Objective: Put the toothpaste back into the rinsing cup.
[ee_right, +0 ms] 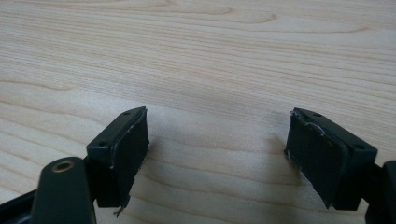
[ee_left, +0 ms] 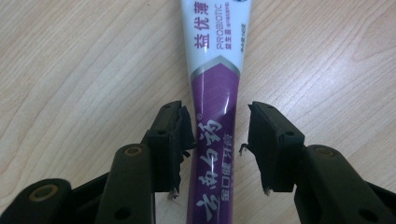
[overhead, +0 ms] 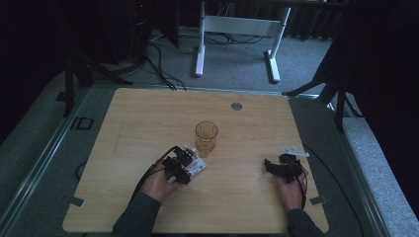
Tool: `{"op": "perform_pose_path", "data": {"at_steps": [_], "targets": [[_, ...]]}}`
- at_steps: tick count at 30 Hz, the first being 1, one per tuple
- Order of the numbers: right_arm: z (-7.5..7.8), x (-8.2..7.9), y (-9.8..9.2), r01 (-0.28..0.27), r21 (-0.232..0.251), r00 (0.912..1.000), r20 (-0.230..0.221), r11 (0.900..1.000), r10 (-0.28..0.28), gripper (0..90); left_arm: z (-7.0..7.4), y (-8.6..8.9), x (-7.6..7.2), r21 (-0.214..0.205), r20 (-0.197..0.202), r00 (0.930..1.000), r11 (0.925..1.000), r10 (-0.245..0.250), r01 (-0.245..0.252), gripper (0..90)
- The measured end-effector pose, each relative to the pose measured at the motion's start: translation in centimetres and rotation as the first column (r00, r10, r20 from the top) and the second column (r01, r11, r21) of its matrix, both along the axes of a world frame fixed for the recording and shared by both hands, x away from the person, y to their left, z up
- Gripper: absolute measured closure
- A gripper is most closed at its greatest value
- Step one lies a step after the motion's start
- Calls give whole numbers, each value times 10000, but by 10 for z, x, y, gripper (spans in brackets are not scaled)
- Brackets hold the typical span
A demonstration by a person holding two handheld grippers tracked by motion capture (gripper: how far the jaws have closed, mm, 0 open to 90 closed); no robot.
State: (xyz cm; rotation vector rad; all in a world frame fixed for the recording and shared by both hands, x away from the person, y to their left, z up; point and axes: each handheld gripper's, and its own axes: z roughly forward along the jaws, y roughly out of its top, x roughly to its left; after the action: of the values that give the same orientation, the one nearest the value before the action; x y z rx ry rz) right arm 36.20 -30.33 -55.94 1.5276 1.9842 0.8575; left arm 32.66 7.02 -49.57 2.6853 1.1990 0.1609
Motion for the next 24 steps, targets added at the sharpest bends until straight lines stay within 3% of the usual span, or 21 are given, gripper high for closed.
{"op": "perform_pose_path", "data": {"at_steps": [7, 13, 24], "targets": [[0, 0, 0, -1, -1, 10000, -5, 10000, 1, 208, -7, 1, 5, 113, -270, 9996, 9999, 39, -36, 571], [0, 0, 0, -16, -17, 10000, 6, 10000, 16, 208, -11, 0, 6, 66, -492, 9988, 10000, -59, 62, 635], [0, 0, 0, -6, -3, 10000, 3, 10000, 6, 208, -22, -2, 11, 361, -1103, 9939, 9993, -86, 127, 623]]}}
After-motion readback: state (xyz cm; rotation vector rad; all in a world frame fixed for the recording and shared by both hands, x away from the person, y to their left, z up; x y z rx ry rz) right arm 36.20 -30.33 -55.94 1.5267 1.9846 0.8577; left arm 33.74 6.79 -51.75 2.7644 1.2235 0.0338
